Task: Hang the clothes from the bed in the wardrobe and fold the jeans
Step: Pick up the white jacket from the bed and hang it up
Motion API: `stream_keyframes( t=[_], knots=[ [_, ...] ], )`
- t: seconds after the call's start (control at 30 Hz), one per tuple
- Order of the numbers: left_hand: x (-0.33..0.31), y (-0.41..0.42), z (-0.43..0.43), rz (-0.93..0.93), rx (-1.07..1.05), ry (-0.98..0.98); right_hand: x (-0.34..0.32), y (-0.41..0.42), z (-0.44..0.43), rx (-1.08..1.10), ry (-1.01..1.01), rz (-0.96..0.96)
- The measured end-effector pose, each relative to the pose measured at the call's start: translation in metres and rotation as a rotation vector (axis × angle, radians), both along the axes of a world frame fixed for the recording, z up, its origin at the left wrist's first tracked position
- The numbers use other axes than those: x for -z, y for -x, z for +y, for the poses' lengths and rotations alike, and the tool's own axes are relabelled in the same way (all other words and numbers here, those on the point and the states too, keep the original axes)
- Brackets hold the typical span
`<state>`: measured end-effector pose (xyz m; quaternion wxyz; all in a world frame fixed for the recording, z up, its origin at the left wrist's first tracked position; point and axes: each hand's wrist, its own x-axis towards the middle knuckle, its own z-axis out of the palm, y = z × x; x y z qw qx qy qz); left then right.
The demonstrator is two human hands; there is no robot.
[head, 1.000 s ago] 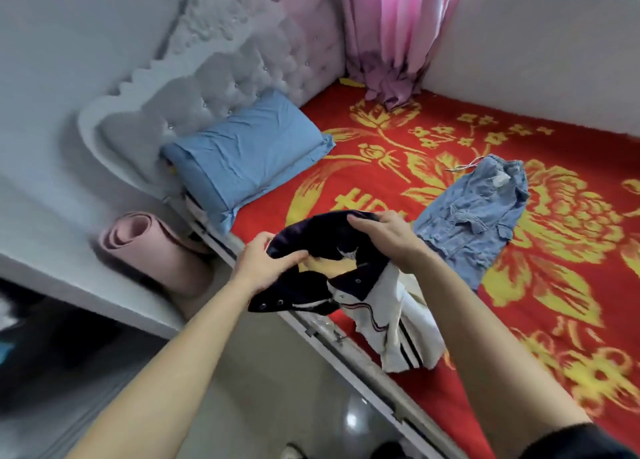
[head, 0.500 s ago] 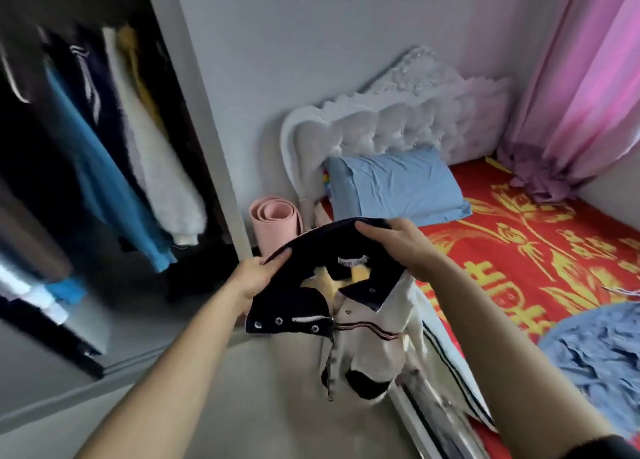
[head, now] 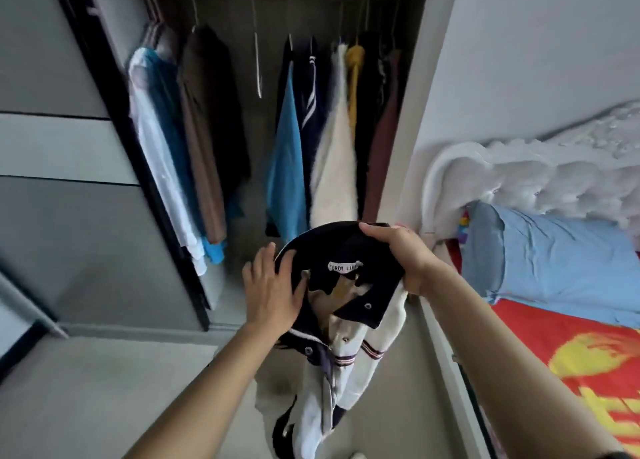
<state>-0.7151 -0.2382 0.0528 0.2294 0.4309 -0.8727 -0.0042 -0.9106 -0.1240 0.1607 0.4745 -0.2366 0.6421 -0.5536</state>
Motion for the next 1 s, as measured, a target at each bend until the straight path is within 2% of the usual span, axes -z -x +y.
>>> stream_keyframes(
  t=[0.13, 0.23, 0.33, 0.47, 0.6, 0.7, 0.8, 1.0],
  knots=[
    [-0.011, -0.012, -0.062, -0.026, -0.023, -0.209, 0.006, -0.012, -0.078, -0.083, 0.041, 0.011],
    [-0.017, -0.024, -0.123, 0.034, -0.109, -0.136, 0.015, -0.007, -0.141, -0.065, 0.044, 0.134],
    [-0.032, -0.027, -0.184, 0.203, -0.107, -0.145, 0.02, 0.006, -0.206, -0.064, 0.057, 0.196],
    [-0.072, -0.021, -0.256, 0.406, -0.055, -0.26, 0.004, 0.027, -0.287, -0.05, 0.035, 0.458],
    [-0.11, -0.016, -0.32, 0.483, -0.02, -0.192, -0.023, 0.05, -0.366, 0.016, 0.108, 0.785],
    [-0.127, -0.005, -0.349, 0.58, -0.052, -0.166, -0.052, 0.053, -0.417, 0.168, 0.256, 0.874],
    [-0.137, 0.007, -0.377, 0.544, -0.012, -0.189, -0.081, 0.052, -0.462, 0.307, 0.323, 0.88],
    [-0.141, 0.013, -0.446, 0.559, 0.078, -0.147, -0.113, 0.041, -0.527, 0.301, 0.191, 0.982]
  ],
)
